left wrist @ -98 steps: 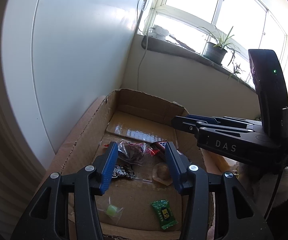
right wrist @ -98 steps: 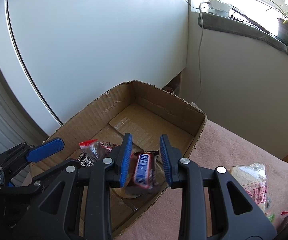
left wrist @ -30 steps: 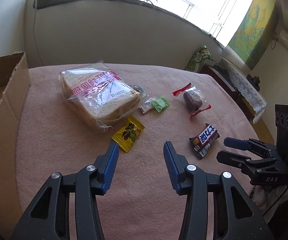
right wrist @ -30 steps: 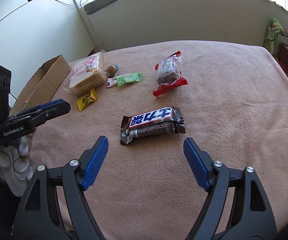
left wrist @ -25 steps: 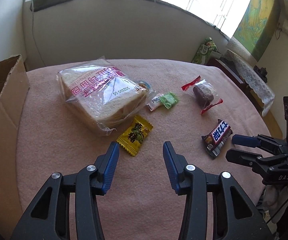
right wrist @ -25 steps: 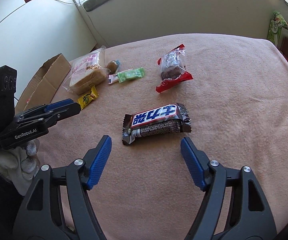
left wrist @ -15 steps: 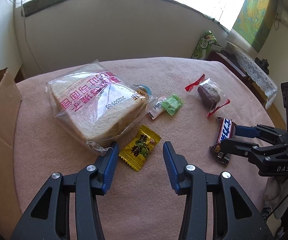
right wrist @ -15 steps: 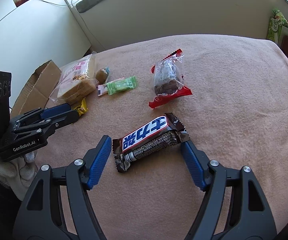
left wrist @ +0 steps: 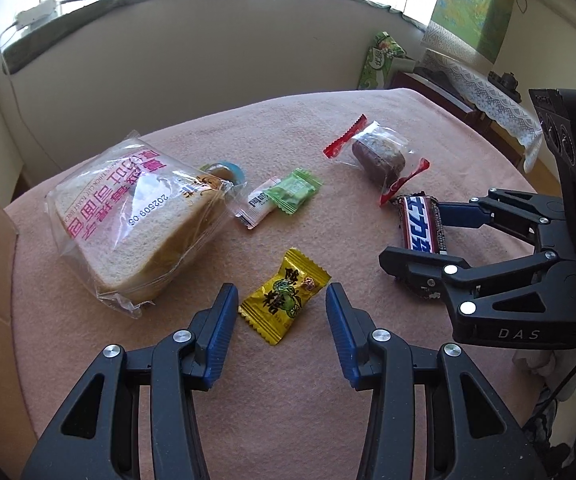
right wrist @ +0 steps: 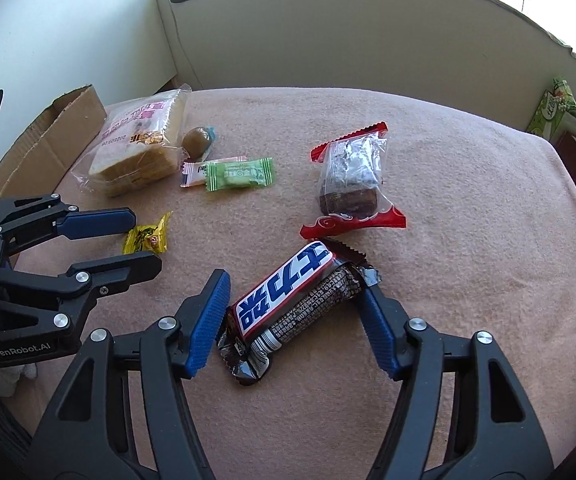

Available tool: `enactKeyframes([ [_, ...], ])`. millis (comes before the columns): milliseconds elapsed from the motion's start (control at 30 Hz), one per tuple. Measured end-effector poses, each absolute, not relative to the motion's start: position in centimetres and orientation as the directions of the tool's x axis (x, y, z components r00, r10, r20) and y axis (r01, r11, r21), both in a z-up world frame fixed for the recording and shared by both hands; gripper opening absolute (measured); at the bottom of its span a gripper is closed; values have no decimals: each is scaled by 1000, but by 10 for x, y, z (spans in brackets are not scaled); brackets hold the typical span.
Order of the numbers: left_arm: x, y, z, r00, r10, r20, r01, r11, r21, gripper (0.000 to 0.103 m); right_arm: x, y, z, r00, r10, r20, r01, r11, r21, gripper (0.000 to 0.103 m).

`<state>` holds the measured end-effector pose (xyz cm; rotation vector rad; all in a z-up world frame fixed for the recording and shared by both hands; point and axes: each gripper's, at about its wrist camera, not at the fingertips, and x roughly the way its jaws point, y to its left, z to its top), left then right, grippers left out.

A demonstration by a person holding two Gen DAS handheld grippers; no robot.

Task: Organize snacks
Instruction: 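Grasp the second Snickers bar with right gripper while left grasps the yellow candy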

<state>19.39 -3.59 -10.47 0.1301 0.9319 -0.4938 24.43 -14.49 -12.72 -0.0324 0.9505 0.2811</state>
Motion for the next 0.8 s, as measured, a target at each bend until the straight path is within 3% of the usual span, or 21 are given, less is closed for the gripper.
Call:
enactKeyframes([
  [100,195,-36,-105,511,-329,-794,454,888,-75,47,245,-149,-127,544,223,-809,-255,962,94,59],
  [167,198,-38,-107,521,-312,-794,449,892,-56,55,245,-151,-127,544,224,-809,-257,962,93,58],
  [267,197,-45,-110,526,-297,-797,461,887,-26,55,245,-151,-128,546,219,-808,-256,963,89,56],
  [367,196,-49,-109,532,-294,-794,468,884,-13,42,243,-155,-128,551,216,-806,-249,964,88,48],
  [433,196,-48,-108,534,-296,-792,465,885,-18,23,242,-157,-128,551,217,-806,-244,965,93,47],
  [800,192,-44,-105,553,-305,-776,437,898,-42,22,236,-164,-127,558,234,-796,-222,966,129,45],
])
